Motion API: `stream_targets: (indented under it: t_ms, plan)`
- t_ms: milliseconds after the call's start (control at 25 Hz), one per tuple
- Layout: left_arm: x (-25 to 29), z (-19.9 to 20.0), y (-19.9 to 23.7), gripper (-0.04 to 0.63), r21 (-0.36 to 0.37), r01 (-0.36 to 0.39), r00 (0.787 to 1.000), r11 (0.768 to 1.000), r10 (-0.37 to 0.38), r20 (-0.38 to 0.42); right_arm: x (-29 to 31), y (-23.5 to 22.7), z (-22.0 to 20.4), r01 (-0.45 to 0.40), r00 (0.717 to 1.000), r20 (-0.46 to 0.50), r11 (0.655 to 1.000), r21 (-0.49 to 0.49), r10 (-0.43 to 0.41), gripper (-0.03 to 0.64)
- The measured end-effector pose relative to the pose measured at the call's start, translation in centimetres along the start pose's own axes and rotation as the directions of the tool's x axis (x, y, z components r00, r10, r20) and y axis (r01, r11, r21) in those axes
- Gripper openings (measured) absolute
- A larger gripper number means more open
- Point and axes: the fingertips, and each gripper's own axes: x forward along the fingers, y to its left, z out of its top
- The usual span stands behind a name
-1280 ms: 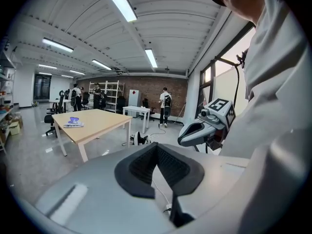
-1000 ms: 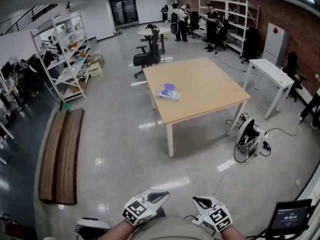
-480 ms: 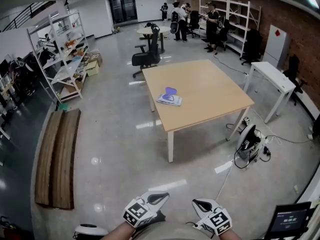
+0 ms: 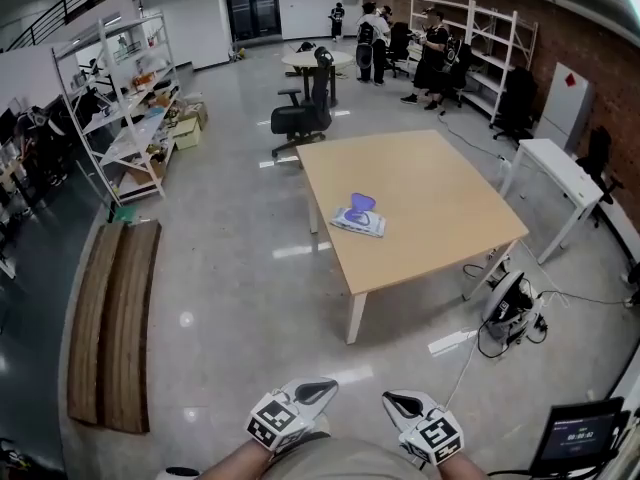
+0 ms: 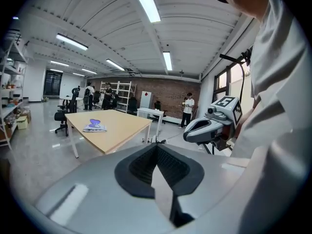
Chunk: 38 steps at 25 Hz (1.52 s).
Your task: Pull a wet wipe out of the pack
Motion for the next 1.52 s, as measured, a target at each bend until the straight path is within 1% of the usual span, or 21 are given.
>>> stream_targets:
  t_ms: [120, 200, 280, 440, 560, 640, 760, 880, 1040, 1120, 1200, 1320, 1520]
  plan:
    - [-0.2, 1.1, 3.8, 0.006, 0.020, 0.018, 1.000, 1.000, -0.018, -0.001, 3.6, -1.3, 2.1, 0.001, 1.000, -0.007, 1.000, -0.015, -0.001, 0.002]
    - [-0.2, 1.3, 6.2, 0.006, 0.032, 0.016, 1.000, 0.999, -0.016, -0.008, 5.8, -2.3, 3.4, 0.003, 1.000, -0.004, 1.000, -0.017, -0.003, 0.002]
    - [-0.2, 1.5, 8.4, 0.006, 0.020, 0.015, 1.000, 1.000, -0.015, -0.016, 7.8, -2.9, 4.8, 0.002, 1.000, -0.002, 1.000, -0.015, -0.002, 0.002]
    - [0.0, 2.0, 10.9, 0.006, -0.020, 0.008, 1.000, 1.000, -0.008, -0.009, 10.4, -4.0, 6.5, -0.014, 1.000, -0.012, 0.999, -0.036, 0.013, 0.002]
    - [1.2, 2.6, 12.8, 0.006, -0.022, -0.004, 1.000, 1.000, 0.004, -0.005, 12.0, -6.3, 7.4, -0.020, 1.000, -0.003, 0.999, -0.042, 0.020, 0.002]
    - [2.7, 3.4, 14.1, 0.006, -0.022, -0.014, 1.000, 1.000, 0.014, -0.003, 12.6, -8.6, 8.1, -0.026, 1.000, -0.002, 0.999, -0.042, 0.026, 0.002]
    - [6.4, 4.9, 15.9, 0.006, -0.050, -0.032, 1.000, 0.998, 0.031, -0.004, 13.1, -13.3, 8.8, -0.043, 0.999, 0.001, 0.998, -0.047, 0.043, 0.002]
    - [10.7, 7.1, 17.9, 0.006, -0.029, -0.053, 0.999, 0.998, 0.053, -0.004, 13.9, -18.4, 8.8, -0.070, 0.998, -0.007, 0.995, -0.065, 0.070, 0.002]
    - [17.0, 10.5, 21.6, 0.006, -0.015, -0.097, 0.995, 0.995, 0.098, 0.027, 15.3, -26.1, 10.2, -0.090, 0.996, 0.001, 0.990, -0.110, 0.091, 0.002]
    - [19.9, 11.4, 23.3, 0.006, -0.005, -0.116, 0.993, 0.993, 0.116, 0.024, 16.0, -29.6, 10.5, -0.097, 0.995, 0.007, 0.989, -0.108, 0.098, 0.002]
    - [21.8, 11.8, 24.8, 0.006, -0.007, -0.134, 0.991, 0.991, 0.134, 0.015, 16.7, -31.9, 10.3, -0.111, 0.994, -0.006, 0.989, -0.102, 0.111, 0.002]
    - [24.2, 12.1, 27.3, 0.006, -0.036, -0.157, 0.988, 0.987, 0.157, 0.005, 18.5, -34.9, 10.0, -0.131, 0.991, -0.033, 0.986, -0.108, 0.128, 0.002]
    - [25.8, 11.7, 31.2, 0.006, -0.040, -0.162, 0.986, 0.986, 0.161, -0.044, 22.0, -37.9, 10.2, -0.128, 0.991, -0.042, 0.989, -0.079, 0.125, 0.002]
